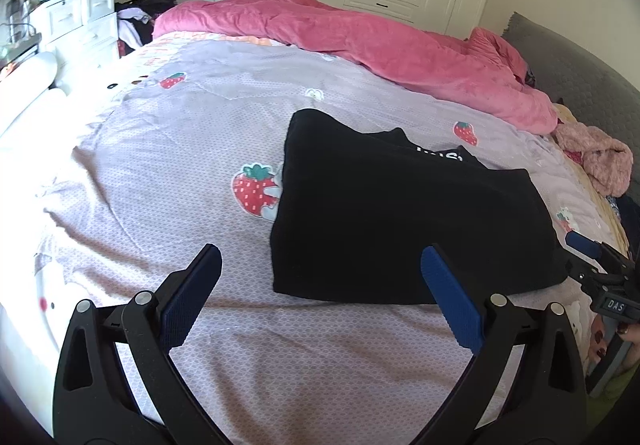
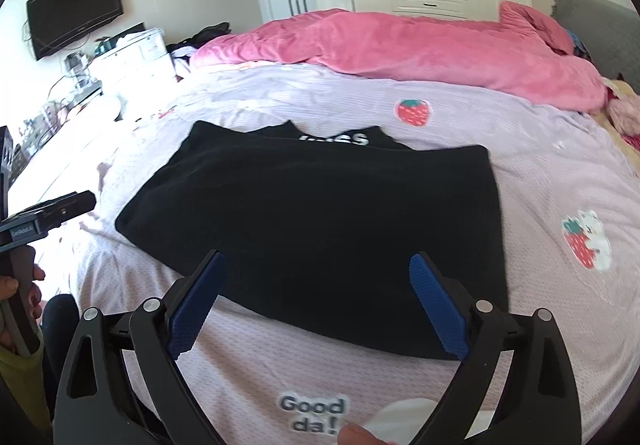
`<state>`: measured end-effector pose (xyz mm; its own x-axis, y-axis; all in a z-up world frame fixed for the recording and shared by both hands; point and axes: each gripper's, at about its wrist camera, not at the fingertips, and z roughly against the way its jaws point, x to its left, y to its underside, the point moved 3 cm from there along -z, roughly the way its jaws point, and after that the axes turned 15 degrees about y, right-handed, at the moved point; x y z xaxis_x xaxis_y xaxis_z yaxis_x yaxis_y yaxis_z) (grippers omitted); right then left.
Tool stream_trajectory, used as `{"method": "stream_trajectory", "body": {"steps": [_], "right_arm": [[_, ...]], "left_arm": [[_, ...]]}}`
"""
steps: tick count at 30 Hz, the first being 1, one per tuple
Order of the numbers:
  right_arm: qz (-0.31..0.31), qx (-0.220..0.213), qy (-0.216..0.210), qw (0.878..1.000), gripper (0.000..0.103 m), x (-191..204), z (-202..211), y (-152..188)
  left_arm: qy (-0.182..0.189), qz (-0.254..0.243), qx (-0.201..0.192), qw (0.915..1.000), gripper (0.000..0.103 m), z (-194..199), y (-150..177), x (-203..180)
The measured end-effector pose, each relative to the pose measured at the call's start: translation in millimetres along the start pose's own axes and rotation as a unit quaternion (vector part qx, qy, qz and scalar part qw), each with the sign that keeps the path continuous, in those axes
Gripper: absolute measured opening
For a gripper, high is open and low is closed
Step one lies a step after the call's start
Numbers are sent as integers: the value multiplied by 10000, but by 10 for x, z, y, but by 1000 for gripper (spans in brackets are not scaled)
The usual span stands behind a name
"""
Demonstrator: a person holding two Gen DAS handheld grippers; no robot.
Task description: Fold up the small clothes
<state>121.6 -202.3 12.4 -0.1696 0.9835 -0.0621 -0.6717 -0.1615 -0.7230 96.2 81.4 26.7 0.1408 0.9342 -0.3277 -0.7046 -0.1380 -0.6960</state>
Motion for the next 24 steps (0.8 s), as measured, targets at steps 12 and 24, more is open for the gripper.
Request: {"method": "stream_trajectory", "body": {"steps": [12,24], "right_arm": [[573,-18,-278,9980,93,644,-85,-44],[1330,13,-466,9900,93,1356,-329,63]], "left_arm": [[-121,457,-123,9988,94,95,13,407],[-288,953,-155,9949,94,91,63,872]]}}
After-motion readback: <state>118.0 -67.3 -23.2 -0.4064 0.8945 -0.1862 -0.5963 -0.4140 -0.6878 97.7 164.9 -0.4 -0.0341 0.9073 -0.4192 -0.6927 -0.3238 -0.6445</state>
